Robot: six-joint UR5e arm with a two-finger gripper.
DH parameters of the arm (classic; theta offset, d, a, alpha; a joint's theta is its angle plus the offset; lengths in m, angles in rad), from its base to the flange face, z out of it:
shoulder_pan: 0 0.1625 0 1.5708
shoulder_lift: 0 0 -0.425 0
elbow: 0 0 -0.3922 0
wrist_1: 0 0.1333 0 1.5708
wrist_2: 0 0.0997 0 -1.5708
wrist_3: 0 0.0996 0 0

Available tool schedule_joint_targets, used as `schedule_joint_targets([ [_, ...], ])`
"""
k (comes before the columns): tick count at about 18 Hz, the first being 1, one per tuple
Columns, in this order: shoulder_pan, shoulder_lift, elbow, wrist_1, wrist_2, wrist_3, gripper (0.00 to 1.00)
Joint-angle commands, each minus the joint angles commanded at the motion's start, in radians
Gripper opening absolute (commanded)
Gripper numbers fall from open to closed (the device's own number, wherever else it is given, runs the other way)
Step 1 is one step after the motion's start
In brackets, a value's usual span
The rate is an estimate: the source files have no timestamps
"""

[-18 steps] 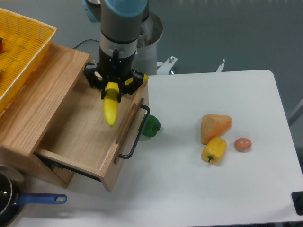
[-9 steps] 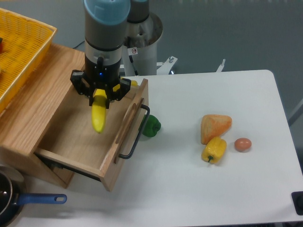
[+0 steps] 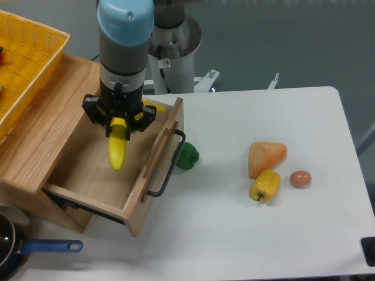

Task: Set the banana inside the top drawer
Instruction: 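Move the held banana over the drawer and lower it inside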

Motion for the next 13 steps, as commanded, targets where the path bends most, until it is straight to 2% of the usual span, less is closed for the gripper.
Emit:
schedule_joint_targets([
  [13, -0.023, -0.018, -0.023, 0.034, 0.000, 0.000, 0.40],
])
